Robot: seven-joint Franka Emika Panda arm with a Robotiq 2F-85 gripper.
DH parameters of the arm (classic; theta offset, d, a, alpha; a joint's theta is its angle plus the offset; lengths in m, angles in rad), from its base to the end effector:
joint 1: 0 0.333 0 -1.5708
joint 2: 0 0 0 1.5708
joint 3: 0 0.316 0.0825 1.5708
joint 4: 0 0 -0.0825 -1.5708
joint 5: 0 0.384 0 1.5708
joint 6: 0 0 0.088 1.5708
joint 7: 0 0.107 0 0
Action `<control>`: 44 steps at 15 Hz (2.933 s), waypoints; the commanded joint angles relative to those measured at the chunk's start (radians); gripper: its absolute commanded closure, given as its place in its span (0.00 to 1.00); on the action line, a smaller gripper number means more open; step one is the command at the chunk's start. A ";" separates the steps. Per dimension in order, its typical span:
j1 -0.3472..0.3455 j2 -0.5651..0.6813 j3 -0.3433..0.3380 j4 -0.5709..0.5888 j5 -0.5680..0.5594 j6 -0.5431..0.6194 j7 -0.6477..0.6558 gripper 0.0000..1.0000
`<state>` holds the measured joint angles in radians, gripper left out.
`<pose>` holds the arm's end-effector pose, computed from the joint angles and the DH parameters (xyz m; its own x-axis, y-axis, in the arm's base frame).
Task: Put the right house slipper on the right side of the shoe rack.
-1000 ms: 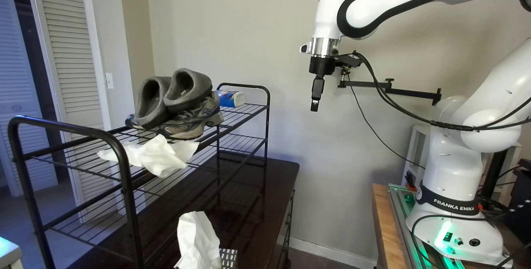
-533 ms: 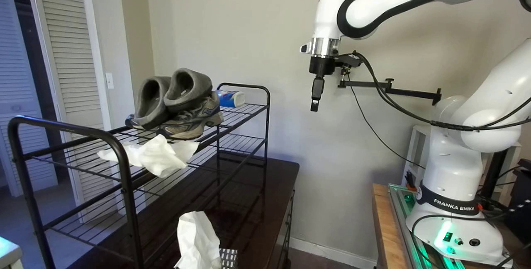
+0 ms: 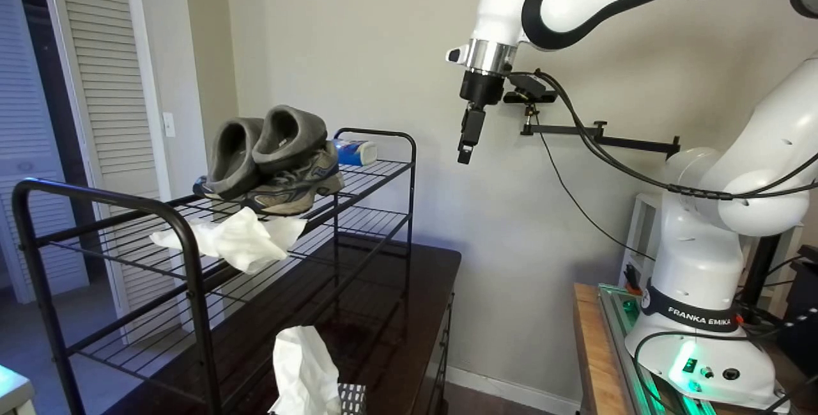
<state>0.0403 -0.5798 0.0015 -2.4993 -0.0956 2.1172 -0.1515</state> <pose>0.3922 0.0121 0.5015 0.9544 0.2393 0.1783 0.2205 -0.9681 0.1188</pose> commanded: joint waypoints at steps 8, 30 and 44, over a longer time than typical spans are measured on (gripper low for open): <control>0.052 0.292 0.182 0.315 -0.060 0.169 0.136 0.00; 0.070 0.569 0.388 0.676 -1.012 0.189 0.683 0.00; 0.217 0.749 0.327 0.806 -0.966 -0.072 0.650 0.00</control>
<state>0.2085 0.0679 0.3487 -1.8225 -1.0827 2.1044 0.5273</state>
